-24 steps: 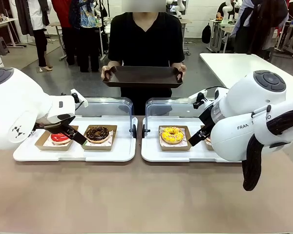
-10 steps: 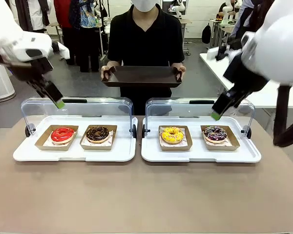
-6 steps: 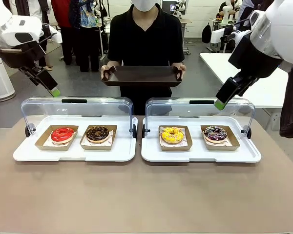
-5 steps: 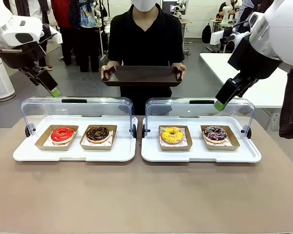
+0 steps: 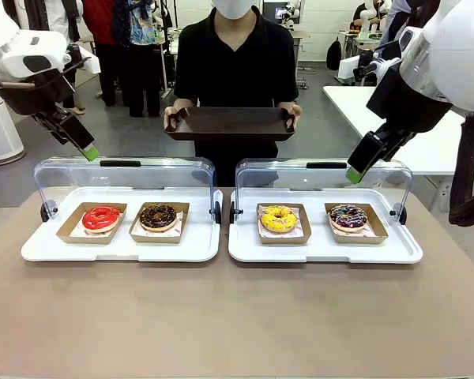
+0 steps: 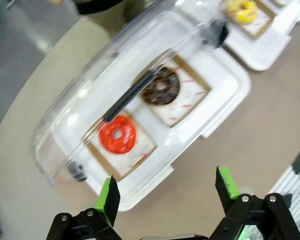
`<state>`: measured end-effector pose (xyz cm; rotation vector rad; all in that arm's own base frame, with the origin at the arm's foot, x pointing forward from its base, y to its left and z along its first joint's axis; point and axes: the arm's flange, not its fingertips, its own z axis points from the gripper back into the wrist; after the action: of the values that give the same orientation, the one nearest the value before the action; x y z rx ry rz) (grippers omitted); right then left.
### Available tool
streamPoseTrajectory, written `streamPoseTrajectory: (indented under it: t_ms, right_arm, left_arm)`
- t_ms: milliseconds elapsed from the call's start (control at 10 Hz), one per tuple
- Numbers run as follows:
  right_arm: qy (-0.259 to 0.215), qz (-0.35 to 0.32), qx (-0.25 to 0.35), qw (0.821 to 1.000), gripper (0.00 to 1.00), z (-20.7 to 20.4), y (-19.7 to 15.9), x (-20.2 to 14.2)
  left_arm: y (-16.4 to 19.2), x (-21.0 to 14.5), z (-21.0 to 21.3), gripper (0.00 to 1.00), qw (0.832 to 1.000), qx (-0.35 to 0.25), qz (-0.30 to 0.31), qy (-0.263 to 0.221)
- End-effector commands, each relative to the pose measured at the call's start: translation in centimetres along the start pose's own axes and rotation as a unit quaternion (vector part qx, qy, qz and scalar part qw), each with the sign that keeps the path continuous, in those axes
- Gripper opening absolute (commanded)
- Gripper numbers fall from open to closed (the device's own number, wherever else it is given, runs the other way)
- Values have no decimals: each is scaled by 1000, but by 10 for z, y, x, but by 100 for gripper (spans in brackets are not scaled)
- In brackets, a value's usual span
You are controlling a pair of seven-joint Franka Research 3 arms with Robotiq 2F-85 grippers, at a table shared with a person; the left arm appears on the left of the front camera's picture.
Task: Provide the desired donut to the person.
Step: Pick up and lift the Paper togo box containing the Donut pointed at by the person.
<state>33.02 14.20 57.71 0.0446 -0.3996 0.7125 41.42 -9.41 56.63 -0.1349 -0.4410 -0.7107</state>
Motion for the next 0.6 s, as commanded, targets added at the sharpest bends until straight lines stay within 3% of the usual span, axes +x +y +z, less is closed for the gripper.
streamPoseTrajectory:
  t_ms: [0, 100, 200, 500]
  right_arm:
    - [-44, 31, 97, 994, 100, 2, -32, -19]
    - [-71, 43, 140, 987, 100, 3, -49, -27]
    - [-130, 94, 207, 965, 100, 8, -65, -36]
    - [-209, 170, 353, 896, 100, 11, -112, -69]
  left_arm:
    - [30, -16, 9, 100, 992, -121, -22, -40]
    - [44, -22, 16, 100, 984, -167, -29, -59]
    - [62, -30, 24, 100, 966, -240, -27, -97]
    - [99, -60, 41, 100, 926, -338, -50, -161]
